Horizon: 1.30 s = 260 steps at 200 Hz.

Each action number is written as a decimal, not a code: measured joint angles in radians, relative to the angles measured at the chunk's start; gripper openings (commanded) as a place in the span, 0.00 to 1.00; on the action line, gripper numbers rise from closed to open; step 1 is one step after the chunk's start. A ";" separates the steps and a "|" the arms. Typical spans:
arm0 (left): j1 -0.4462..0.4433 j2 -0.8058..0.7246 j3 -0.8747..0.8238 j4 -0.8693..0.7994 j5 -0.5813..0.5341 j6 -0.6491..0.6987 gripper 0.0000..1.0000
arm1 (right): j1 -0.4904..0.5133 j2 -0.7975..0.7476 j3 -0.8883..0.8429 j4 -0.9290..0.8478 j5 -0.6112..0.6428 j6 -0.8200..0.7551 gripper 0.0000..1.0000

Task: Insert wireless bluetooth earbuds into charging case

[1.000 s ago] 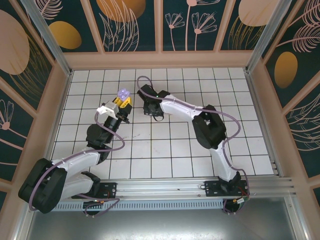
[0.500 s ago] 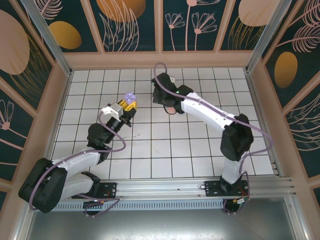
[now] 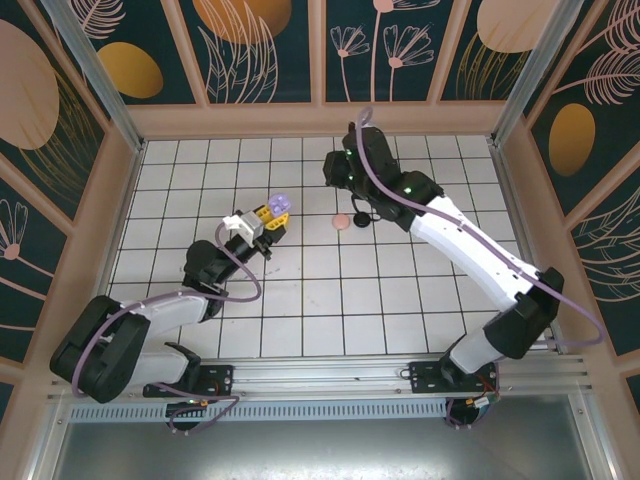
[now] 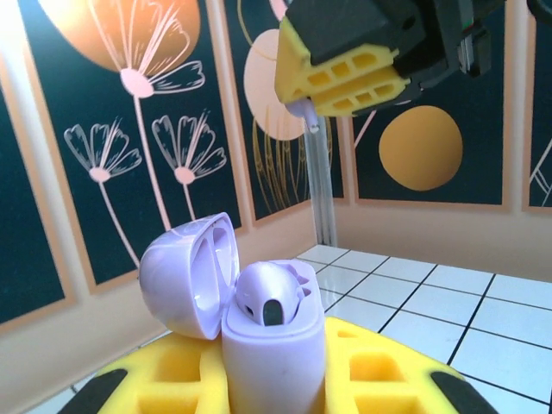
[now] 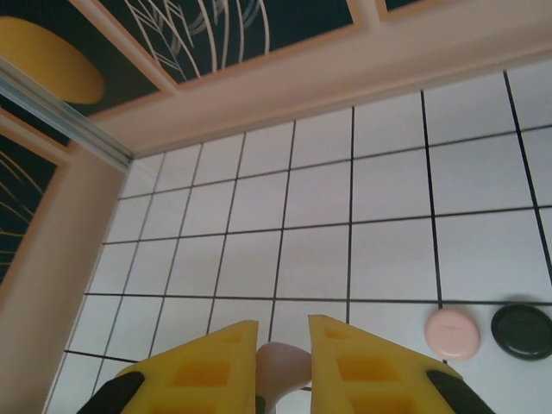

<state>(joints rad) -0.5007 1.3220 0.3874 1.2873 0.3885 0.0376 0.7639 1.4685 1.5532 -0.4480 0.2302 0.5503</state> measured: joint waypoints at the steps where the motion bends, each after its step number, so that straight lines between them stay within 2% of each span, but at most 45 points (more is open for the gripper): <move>1: -0.001 0.002 0.003 -0.001 0.002 0.002 0.00 | 0.000 -0.002 -0.001 0.002 0.000 -0.001 0.19; 68: -0.018 0.100 0.110 -0.002 0.055 0.014 0.00 | 0.061 -0.077 -0.113 0.137 -0.041 -0.081 0.19; 124: -0.030 0.122 0.153 -0.008 0.076 0.009 0.00 | 0.121 -0.116 -0.218 0.222 -0.048 -0.153 0.19; 260: -0.042 0.148 0.164 -0.005 0.079 -0.029 0.00 | 0.137 -0.115 -0.254 0.289 -0.048 -0.179 0.18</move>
<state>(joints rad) -0.5426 1.4704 0.5518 1.2823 0.4679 0.0086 0.9012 1.3533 1.2995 -0.1593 0.1825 0.3717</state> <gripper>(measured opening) 0.217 0.189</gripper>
